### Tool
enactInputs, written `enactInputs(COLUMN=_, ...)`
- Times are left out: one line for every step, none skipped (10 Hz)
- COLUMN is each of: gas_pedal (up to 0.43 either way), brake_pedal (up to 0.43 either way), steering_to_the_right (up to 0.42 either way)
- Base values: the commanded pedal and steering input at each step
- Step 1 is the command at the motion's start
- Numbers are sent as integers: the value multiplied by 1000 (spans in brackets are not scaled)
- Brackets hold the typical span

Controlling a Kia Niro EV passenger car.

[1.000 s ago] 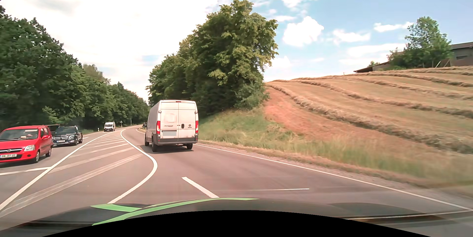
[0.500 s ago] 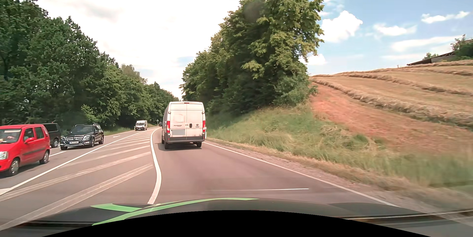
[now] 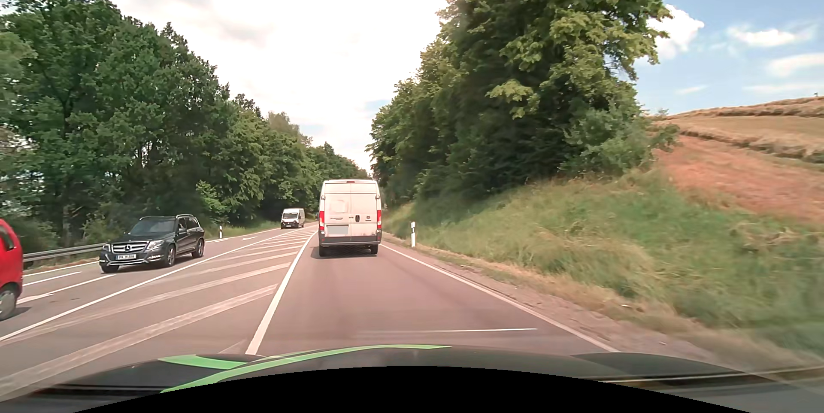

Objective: Follow the waypoints while adhering to traffic rules and regulations

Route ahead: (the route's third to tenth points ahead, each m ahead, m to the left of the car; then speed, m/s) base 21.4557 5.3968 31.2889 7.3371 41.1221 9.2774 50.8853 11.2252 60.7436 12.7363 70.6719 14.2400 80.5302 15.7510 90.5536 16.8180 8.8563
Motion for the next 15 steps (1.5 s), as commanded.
enactInputs(gas_pedal=240, brake_pedal=0, steering_to_the_right=-144)
enactInputs(gas_pedal=240, brake_pedal=0, steering_to_the_right=-132)
enactInputs(gas_pedal=240, brake_pedal=0, steering_to_the_right=-118)
enactInputs(gas_pedal=240, brake_pedal=0, steering_to_the_right=-108)
enactInputs(gas_pedal=240, brake_pedal=0, steering_to_the_right=-93)
enactInputs(gas_pedal=240, brake_pedal=0, steering_to_the_right=-79)
enactInputs(gas_pedal=240, brake_pedal=0, steering_to_the_right=-67)
enactInputs(gas_pedal=240, brake_pedal=0, steering_to_the_right=-52)
enactInputs(gas_pedal=240, brake_pedal=0, steering_to_the_right=-47)
enactInputs(gas_pedal=240, brake_pedal=0, steering_to_the_right=-44)
enactInputs(gas_pedal=248, brake_pedal=0, steering_to_the_right=-40)
enactInputs(gas_pedal=248, brake_pedal=0, steering_to_the_right=-33)
enactInputs(gas_pedal=248, brake_pedal=0, steering_to_the_right=-18)
enactInputs(gas_pedal=248, brake_pedal=0, steering_to_the_right=-9)
enactInputs(gas_pedal=248, brake_pedal=0, steering_to_the_right=-7)
